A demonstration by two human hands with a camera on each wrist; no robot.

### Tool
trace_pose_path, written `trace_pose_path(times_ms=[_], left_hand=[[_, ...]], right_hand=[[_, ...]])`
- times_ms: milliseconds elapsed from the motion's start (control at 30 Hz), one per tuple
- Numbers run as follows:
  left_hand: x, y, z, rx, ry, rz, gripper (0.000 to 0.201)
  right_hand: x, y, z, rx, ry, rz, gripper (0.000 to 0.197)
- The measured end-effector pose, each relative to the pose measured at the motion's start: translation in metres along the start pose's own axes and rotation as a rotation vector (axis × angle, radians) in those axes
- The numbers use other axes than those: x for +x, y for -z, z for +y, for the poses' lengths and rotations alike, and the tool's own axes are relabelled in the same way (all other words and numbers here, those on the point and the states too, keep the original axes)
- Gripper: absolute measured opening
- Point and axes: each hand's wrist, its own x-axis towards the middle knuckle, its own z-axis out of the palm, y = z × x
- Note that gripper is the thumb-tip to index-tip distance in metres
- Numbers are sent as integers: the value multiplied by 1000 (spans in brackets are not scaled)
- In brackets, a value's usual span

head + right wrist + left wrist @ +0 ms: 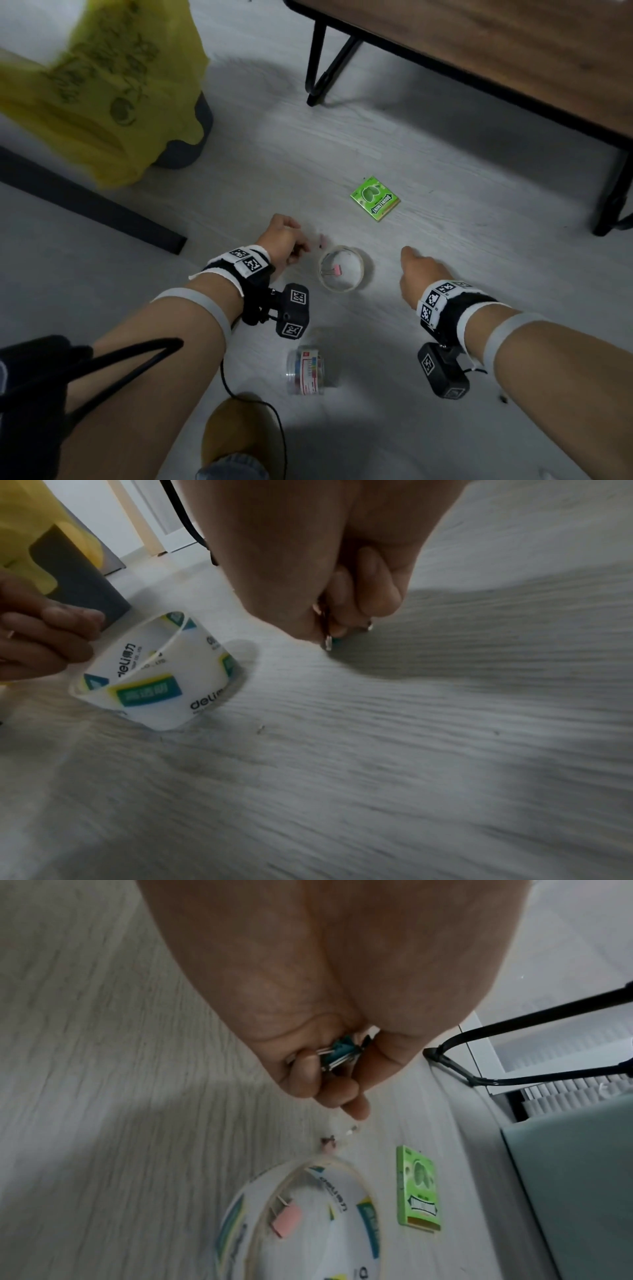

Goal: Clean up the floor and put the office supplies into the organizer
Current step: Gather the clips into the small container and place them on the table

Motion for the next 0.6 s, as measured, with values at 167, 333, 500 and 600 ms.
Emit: trace_pose_path(times_ms=[167, 333, 500, 600], left_hand=[[0, -6, 0, 94, -71, -31, 24], [12, -5, -13, 457, -219, 50, 10], [29, -24, 2, 675, -234, -2, 24], [41, -38, 6, 716, -229, -21, 28]], right_hand=[[-2, -4, 6, 8, -21, 10, 57], [-3, -4, 12, -6, -4, -10, 62], [-3, -1, 19, 1, -24, 4, 55], [-3, -1, 20, 151, 8, 48, 32]])
